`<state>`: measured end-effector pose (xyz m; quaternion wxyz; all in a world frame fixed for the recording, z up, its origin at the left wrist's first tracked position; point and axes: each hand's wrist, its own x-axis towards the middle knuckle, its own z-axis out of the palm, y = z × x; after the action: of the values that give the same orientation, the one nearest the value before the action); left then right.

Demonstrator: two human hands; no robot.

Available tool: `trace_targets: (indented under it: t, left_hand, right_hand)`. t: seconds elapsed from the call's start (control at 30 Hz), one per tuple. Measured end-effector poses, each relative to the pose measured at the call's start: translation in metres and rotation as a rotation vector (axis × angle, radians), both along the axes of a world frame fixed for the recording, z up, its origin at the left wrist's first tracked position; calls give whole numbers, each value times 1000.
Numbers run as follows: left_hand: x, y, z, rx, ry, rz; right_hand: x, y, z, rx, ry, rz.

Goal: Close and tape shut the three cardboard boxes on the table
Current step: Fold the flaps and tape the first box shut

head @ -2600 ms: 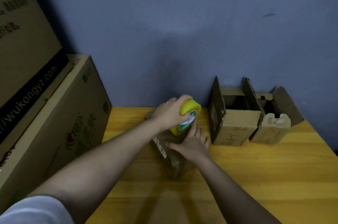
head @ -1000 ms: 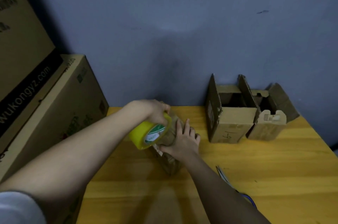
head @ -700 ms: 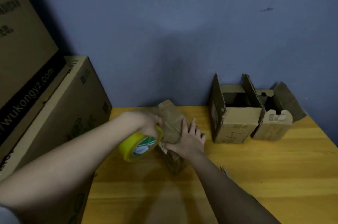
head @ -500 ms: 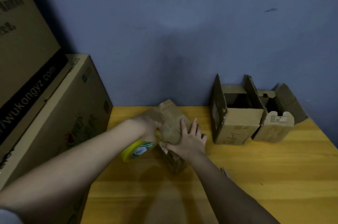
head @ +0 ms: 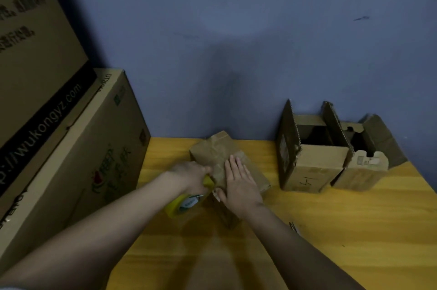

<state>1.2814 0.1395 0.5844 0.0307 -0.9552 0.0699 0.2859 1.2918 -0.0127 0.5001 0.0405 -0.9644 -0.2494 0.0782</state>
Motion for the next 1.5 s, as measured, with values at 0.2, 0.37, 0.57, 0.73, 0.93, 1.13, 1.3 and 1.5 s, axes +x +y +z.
trace_targets:
  t: [0.2,0.37,0.57,0.73,0.93,1.13,1.3,1.5]
  left_hand:
    - [-8,11,-9,-88,-52,82]
    - [-22,21,-28,-305,-138,183]
    - [-42,34,-63,-624,-293,321]
    - [-51,33,-83,-801,-405,429]
    - [-68,30,-100,-922,-431,705]
    - [-56,30,-48,-720,-711,554]
    - [-16,10,1,-496,-767,217]
    - [22,-28,-2,-345,-581,51]
  right_hand:
    - [-11,10,-9,46,-115,64]
    - [-2,10,4,-47,-64,15]
    - [4,19,9,-77,-6,-146]
    - [12,11,12,-100,82,-184]
    - [17,5,17,-42,74,-205]
    - [29,-8,15,241,243,-307]
    - [23,-15,-1,849,619,-397]
    - [22,-23,-24,697,428,-440]
